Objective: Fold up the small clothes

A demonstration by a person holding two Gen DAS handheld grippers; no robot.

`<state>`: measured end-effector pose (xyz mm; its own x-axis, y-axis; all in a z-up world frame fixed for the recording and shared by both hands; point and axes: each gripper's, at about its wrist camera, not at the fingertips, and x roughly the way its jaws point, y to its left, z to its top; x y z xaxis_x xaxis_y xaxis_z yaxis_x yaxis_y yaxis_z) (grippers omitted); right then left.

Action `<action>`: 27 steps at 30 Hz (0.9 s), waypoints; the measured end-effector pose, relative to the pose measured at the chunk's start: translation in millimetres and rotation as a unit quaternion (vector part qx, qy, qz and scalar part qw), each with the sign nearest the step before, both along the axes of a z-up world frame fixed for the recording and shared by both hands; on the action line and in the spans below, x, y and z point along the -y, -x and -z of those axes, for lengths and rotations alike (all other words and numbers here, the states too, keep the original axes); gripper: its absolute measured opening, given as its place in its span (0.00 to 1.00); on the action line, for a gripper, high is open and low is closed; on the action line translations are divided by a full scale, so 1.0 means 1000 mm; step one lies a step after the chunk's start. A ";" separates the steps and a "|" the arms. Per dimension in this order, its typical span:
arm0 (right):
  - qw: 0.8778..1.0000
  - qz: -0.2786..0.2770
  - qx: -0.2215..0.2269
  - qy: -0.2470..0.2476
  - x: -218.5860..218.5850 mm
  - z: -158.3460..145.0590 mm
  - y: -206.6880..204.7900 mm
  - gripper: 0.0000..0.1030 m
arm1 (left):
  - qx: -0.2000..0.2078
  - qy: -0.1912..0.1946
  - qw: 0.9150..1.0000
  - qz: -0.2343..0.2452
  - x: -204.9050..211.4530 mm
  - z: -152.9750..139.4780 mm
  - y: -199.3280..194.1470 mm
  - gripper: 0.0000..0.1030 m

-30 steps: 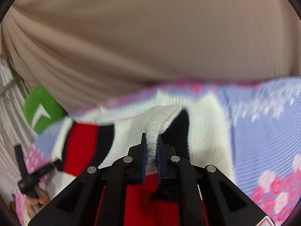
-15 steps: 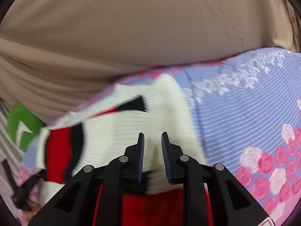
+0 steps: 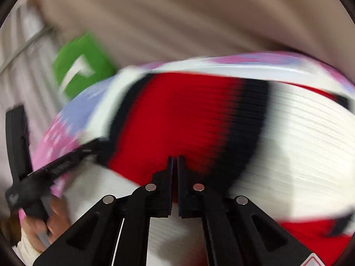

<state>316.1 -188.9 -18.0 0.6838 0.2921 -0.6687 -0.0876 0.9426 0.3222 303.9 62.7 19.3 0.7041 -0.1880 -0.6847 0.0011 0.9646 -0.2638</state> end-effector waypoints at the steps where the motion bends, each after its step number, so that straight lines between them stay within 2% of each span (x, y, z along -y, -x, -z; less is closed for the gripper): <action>1: 0.999 0.033 -0.003 -0.010 0.034 0.004 0.011 0.00 | 0.000 0.000 1.000 0.000 0.000 0.000 0.000 0.18; 3: 0.993 0.100 -0.010 -0.065 0.101 0.014 0.037 0.00 | 0.000 0.004 1.000 0.001 -0.002 0.000 0.000 0.19; 4: 0.986 0.150 -0.019 -0.069 0.132 0.019 0.054 0.00 | 0.001 0.008 1.000 0.001 -0.004 0.000 0.000 0.19; 5: 0.982 0.174 -0.018 -0.066 0.149 0.020 0.069 0.00 | 0.001 0.014 1.000 0.001 -0.006 0.001 0.001 0.19; 6: 0.980 0.171 -0.006 -0.097 0.165 0.021 0.089 0.00 | 0.001 0.022 1.000 0.002 -0.009 0.001 0.002 0.19; 7: 0.976 0.196 -0.011 -0.098 0.175 0.019 0.112 0.12 | 0.003 0.030 1.000 0.003 -0.012 0.002 0.003 0.19; 8: 0.973 0.215 -0.012 -0.080 0.178 0.016 0.128 0.18 | 0.005 0.042 0.999 0.007 -0.016 0.001 0.007 0.20; 9: 0.974 0.221 -0.005 -0.058 0.175 0.012 0.148 0.19 | 0.009 0.052 0.999 0.009 -0.021 0.001 0.014 0.21; 11: 0.977 0.207 0.007 -0.046 0.167 0.008 0.192 0.24 | 0.017 0.050 0.999 0.015 -0.030 -0.003 0.035 0.24; 13: 0.981 0.187 0.005 -0.047 0.156 0.012 0.232 0.47 | 0.018 0.029 0.999 0.030 -0.036 -0.005 0.066 0.32; 15: 0.984 0.167 -0.006 -0.057 0.145 0.020 0.265 0.57 | 0.011 0.024 0.998 0.053 -0.047 -0.006 0.104 0.47; 16: 0.985 0.160 -0.012 -0.066 0.132 0.024 0.284 0.57 | 0.007 0.024 0.998 0.060 -0.057 -0.005 0.126 0.50; 17: 0.985 0.152 -0.021 -0.078 0.126 0.030 0.301 0.58 | -0.002 0.028 0.998 0.063 -0.068 -0.004 0.148 0.59; 18: 0.985 0.142 -0.027 -0.094 0.116 0.036 0.318 0.59 | -0.012 0.039 0.997 0.067 -0.078 -0.002 0.169 0.64; 19: 0.985 0.135 -0.032 -0.107 0.113 0.041 0.339 0.60 | -0.023 0.053 0.996 0.074 -0.088 0.001 0.186 0.65; 22: 0.984 0.133 -0.020 -0.118 0.091 0.047 0.363 0.69 | -0.062 0.107 0.989 0.081 -0.115 0.014 0.232 0.66; 25: 0.984 0.106 -0.020 -0.140 0.073 0.050 0.370 0.70 | -0.064 0.149 0.984 0.080 -0.126 0.022 0.268 0.66; 26: 0.984 0.099 -0.020 -0.144 0.068 0.050 0.371 0.70 | -0.065 0.168 0.980 0.082 -0.128 0.024 0.274 0.67; 27: 0.986 0.099 -0.020 -0.132 0.062 0.049 0.368 0.70 | -0.069 0.200 0.973 0.092 -0.127 0.027 0.279 0.67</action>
